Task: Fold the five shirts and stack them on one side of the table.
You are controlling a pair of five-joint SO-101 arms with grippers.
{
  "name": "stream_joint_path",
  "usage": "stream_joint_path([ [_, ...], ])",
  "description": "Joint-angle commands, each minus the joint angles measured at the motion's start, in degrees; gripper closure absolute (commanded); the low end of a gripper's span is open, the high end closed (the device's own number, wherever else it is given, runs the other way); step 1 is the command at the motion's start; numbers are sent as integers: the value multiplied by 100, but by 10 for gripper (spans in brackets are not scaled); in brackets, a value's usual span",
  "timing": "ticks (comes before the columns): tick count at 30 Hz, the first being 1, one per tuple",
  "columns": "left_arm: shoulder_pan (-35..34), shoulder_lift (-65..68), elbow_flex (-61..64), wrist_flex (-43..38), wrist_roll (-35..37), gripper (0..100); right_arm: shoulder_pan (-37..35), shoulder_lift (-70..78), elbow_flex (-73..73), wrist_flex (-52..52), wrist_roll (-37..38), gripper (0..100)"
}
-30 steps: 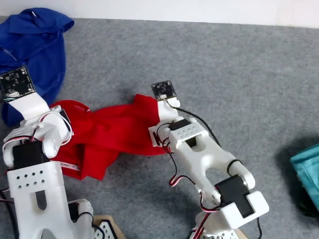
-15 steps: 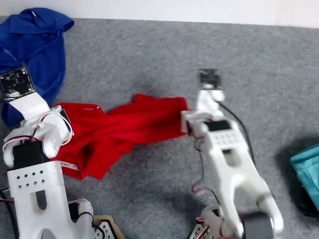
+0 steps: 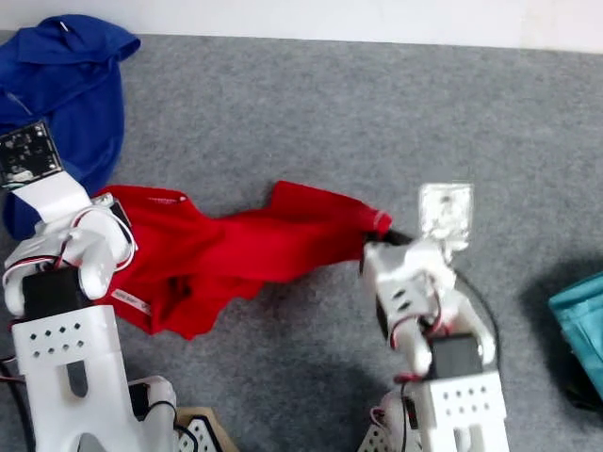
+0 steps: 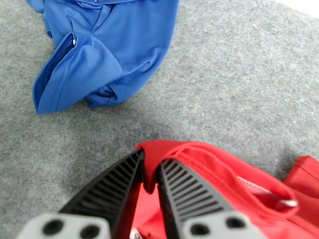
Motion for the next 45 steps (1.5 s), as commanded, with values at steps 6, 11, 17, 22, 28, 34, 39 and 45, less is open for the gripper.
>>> stream_joint_path([
  [6, -40, -84, -242, -114, 44, 989, -716, -312, 303, 778, 668, 858],
  [11, -40, -84, -233, -114, 44, 989, -936, -312, 418, 462, 668, 865],
  [17, -40, -84, -48, -114, 44, 989, -919, -303, 980, -567, 870, 992],
  [22, -48, -84, 13, -114, 44, 989, -866, -303, 1007, -558, 914, 980],
  [28, -75, -84, 4, -88, 35, 989, 92, -356, 655, 251, 642, 861],
  [34, -75, -84, 4, -114, 26, 989, 171, -303, 470, 1095, 633, 830],
  [39, -75, -84, 13, -114, 26, 989, 145, -57, 602, 1103, 853, 806],
  [45, -75, -84, 13, -114, 26, 989, -66, 1174, 374, 629, 835, 773],
])
